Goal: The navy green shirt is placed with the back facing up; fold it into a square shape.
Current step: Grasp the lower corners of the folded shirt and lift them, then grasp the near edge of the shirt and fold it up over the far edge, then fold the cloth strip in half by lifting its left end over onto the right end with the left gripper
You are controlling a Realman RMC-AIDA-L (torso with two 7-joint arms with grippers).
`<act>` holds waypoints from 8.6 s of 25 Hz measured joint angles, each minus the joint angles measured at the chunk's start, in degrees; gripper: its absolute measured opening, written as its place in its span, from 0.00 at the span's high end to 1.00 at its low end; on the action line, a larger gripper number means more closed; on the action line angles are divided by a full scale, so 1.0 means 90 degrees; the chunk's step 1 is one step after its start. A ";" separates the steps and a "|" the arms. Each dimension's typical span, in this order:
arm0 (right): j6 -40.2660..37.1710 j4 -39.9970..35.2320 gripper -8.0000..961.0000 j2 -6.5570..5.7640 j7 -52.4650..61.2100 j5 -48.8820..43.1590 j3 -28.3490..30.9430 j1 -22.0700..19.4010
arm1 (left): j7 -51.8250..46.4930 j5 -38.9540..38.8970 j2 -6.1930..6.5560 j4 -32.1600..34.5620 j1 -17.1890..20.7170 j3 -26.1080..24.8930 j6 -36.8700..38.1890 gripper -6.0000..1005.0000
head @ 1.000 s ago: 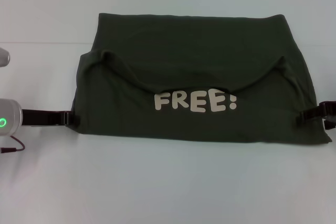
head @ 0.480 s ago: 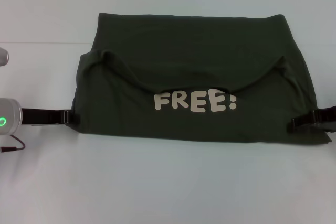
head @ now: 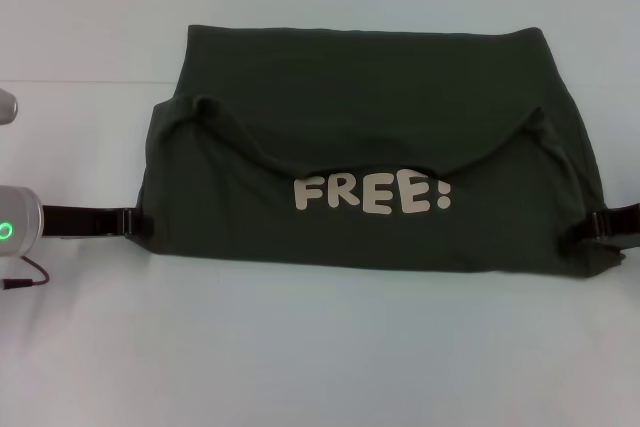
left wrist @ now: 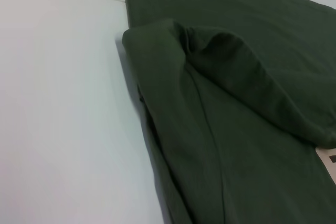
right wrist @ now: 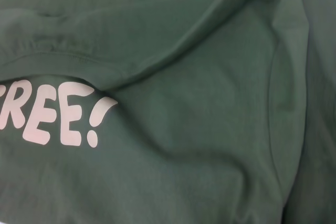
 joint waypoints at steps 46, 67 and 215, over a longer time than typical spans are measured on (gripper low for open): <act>-0.3693 -0.0014 0.96 -0.0443 -0.2794 -0.0246 -0.0043 -0.1198 | 0.0755 0.1966 0.0477 0.0564 0.0513 -0.0842 0.5929 0.95; -0.3306 0.1288 0.96 -0.1120 -0.2625 0.1246 0.3064 -0.1275 | 0.0423 0.0885 0.0924 0.0194 0.0044 -0.3224 0.5087 0.93; 0.2130 0.1776 0.07 -0.0102 -0.3859 0.6984 0.1706 -0.1424 | 0.4497 -0.4529 -0.0430 -0.3251 -0.0658 -0.1678 -0.1806 0.32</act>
